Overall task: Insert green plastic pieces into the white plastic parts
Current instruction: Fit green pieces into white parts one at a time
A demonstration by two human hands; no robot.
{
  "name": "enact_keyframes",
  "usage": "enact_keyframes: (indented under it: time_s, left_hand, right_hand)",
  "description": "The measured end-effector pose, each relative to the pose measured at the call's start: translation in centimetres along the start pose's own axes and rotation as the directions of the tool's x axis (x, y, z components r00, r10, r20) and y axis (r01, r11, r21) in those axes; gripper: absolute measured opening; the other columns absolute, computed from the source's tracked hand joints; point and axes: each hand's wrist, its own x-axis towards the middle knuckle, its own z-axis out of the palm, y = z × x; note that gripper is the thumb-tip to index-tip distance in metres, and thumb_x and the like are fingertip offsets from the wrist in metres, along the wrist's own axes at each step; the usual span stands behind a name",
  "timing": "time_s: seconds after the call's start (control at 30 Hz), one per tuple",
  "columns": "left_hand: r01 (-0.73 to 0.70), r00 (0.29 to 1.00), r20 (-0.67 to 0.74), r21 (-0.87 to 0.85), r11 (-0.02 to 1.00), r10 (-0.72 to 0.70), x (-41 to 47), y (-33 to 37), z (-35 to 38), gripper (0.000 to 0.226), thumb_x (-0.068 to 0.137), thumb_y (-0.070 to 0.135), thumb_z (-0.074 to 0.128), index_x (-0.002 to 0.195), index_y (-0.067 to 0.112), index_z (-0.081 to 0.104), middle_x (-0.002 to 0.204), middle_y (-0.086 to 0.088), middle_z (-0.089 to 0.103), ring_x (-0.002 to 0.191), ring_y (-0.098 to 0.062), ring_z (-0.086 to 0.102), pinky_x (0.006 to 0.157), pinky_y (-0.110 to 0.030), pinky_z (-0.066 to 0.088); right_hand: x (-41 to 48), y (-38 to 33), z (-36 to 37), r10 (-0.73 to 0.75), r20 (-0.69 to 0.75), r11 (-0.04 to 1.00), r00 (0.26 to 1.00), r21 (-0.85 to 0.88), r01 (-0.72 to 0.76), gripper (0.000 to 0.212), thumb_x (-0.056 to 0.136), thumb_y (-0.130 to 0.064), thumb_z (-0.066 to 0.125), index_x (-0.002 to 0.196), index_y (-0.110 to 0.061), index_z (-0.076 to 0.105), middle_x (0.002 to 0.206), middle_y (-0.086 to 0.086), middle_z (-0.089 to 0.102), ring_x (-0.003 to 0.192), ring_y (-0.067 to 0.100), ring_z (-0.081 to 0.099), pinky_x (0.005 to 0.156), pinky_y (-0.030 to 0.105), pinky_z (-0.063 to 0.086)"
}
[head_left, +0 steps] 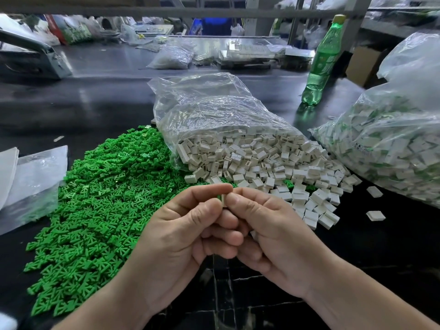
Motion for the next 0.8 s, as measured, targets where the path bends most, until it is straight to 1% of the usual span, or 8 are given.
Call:
enact_keyframes:
  time_s: [0.13,0.27,0.37,0.47,0.5,0.57,0.63,0.8]
  left_hand:
    - [-0.076,0.994,-0.061,0.25,0.965,0.094,-0.1,0.4,-0.4,0.023,0.08,0.021,0.072,0.102,0.014,0.071,0.074,-0.02,0.068,0.059,-0.03,0.068,0.049,-0.03,0.054]
    - [-0.117,0.948,-0.16,0.627,0.77,0.274,-0.1,1.5,-1.6,0.006,0.088,0.03,0.066,0.093,0.03,0.07,0.071,-0.01,0.069,0.057,-0.024,0.067,0.049,-0.027,0.053]
    - [-0.021,0.92,-0.092,0.959,0.284,0.38,-0.3,1.7,-2.8,0.015,0.086,0.05,0.056,0.095,0.042,0.065,0.077,0.01,0.069,0.071,-0.004,0.066,0.055,-0.015,0.051]
    - [0.001,0.954,0.061,0.979,-0.206,0.293,0.0,0.8,-3.1,0.043,0.083,0.067,0.045,0.114,0.042,0.061,0.096,0.023,0.057,0.083,0.003,0.057,0.069,-0.018,0.049]
    - [0.004,0.958,0.075,0.962,-0.272,0.278,0.0,0.5,-3.0,0.049,0.083,0.069,0.046,0.119,0.04,0.061,0.098,0.022,0.054,0.085,0.001,0.055,0.069,-0.021,0.046]
    - [-0.008,0.957,0.112,0.933,-0.359,0.269,0.1,-0.1,-2.9,0.052,0.083,0.065,0.053,0.127,0.038,0.06,0.094,0.018,0.051,0.084,-0.006,0.053,0.066,-0.022,0.038]
    - [-0.044,0.955,0.159,0.911,-0.41,0.25,0.3,-0.2,-2.9,0.046,0.082,0.054,0.064,0.123,0.033,0.066,0.086,0.013,0.05,0.077,-0.011,0.054,0.063,-0.023,0.039]
    - [-0.118,0.947,0.238,0.883,-0.454,0.217,1.0,-0.3,-2.3,0.026,0.074,0.037,0.081,0.096,0.025,0.077,0.078,0.006,0.055,0.068,-0.018,0.056,0.059,-0.031,0.046]
  right_hand:
    - [0.1,0.0,-0.5,0.018,0.009,0.999,1.0,-0.027,-0.018,0.021,0.093,-0.03,0.06,0.081,-0.013,0.06,0.061,0.005,0.05,0.039,0.011,0.036,0.035,0.022,0.021]
    - [0.4,-0.6,-1.8,-0.071,0.18,0.913,0.981,0.408,-0.009,0.008,0.085,-0.019,0.057,0.081,-0.012,0.056,0.07,0.007,0.059,0.041,0.009,0.05,0.032,0.016,0.034]
    - [0.8,-1.1,-2.7,-0.065,0.126,0.878,0.99,0.478,-0.004,0.021,0.086,-0.029,0.065,0.075,-0.013,0.058,0.075,0.008,0.06,0.043,0.009,0.054,0.032,0.016,0.039]
    - [1.0,-1.1,-3.0,-0.035,-0.093,0.995,0.995,-0.092,0.026,0.02,0.089,-0.037,0.071,0.074,-0.024,0.064,0.067,0.001,0.056,0.043,0.01,0.045,0.033,0.021,0.035]
    - [1.1,-0.9,-2.9,-0.102,-0.146,0.913,0.984,-0.407,0.034,0.011,0.091,-0.037,0.071,0.082,-0.03,0.069,0.066,-0.004,0.057,0.045,0.01,0.048,0.037,0.024,0.038]
    - [1.5,-0.1,-2.9,-0.241,-0.12,0.481,0.963,-0.876,0.012,0.017,0.093,-0.038,0.068,0.11,-0.039,0.069,0.075,-0.008,0.065,0.063,0.009,0.059,0.055,0.026,0.051]
    - [2.0,0.6,-2.6,-0.232,-0.033,0.058,0.972,-0.998,-0.02,0.031,0.095,-0.039,0.061,0.126,-0.038,0.061,0.09,-0.006,0.067,0.085,0.018,0.063,0.072,0.035,0.054]
    - [2.3,0.5,-2.2,-0.162,-0.032,-0.103,0.986,-0.993,-0.049,0.028,0.096,-0.048,0.056,0.119,-0.032,0.058,0.104,-0.005,0.065,0.097,0.026,0.061,0.075,0.037,0.051]
